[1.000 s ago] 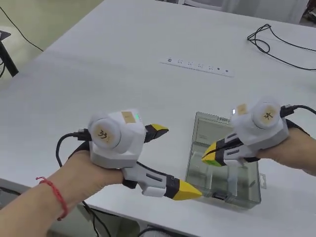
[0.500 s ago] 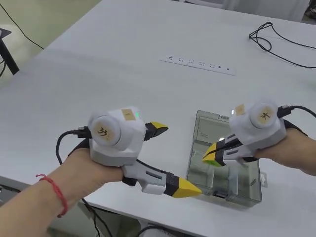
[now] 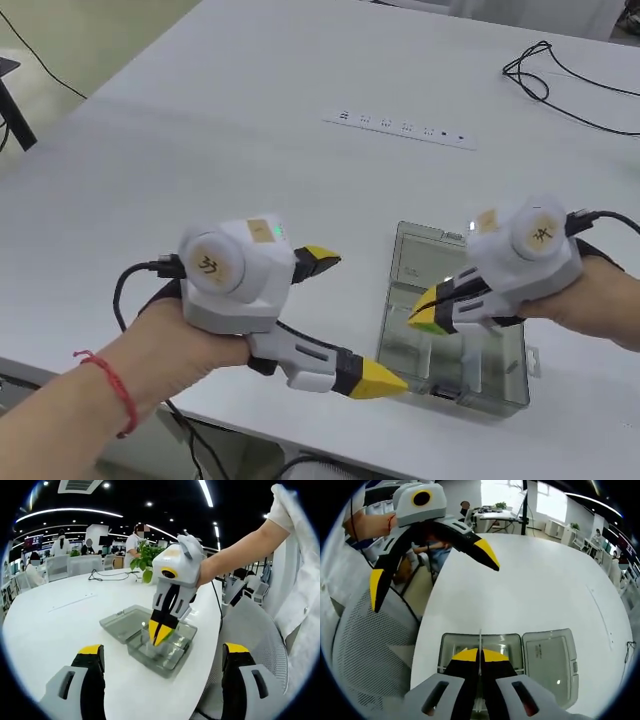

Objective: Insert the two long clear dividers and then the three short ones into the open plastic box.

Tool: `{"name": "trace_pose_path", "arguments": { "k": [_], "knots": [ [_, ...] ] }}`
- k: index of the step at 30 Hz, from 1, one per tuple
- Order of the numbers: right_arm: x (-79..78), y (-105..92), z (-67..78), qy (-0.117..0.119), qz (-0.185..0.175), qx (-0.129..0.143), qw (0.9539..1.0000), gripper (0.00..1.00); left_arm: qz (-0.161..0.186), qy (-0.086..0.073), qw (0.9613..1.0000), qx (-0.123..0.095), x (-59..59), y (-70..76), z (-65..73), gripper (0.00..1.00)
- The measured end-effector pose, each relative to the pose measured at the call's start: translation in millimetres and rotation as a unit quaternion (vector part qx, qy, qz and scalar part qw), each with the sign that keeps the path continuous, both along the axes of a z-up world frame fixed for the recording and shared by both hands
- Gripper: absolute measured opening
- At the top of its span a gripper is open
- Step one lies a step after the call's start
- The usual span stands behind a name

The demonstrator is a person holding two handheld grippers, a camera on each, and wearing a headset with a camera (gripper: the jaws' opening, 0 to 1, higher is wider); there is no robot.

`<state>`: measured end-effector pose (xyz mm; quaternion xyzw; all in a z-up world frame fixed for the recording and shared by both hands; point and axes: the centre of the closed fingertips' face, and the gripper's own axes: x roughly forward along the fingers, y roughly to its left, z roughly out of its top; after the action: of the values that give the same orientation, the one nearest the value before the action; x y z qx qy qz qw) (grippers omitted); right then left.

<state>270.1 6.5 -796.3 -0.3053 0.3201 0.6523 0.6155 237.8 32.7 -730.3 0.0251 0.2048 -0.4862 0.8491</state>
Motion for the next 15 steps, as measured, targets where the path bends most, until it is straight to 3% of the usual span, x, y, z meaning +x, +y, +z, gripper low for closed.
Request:
{"name": "trace_pose_path", "arguments": {
  "k": [15],
  "knots": [
    [-0.8,0.8,-15.5,-0.001,0.002,-0.036,0.9993,0.02,-0.003,0.0,1.0,0.009,-0.9,2.9,-3.2,1.0]
  ]
}}
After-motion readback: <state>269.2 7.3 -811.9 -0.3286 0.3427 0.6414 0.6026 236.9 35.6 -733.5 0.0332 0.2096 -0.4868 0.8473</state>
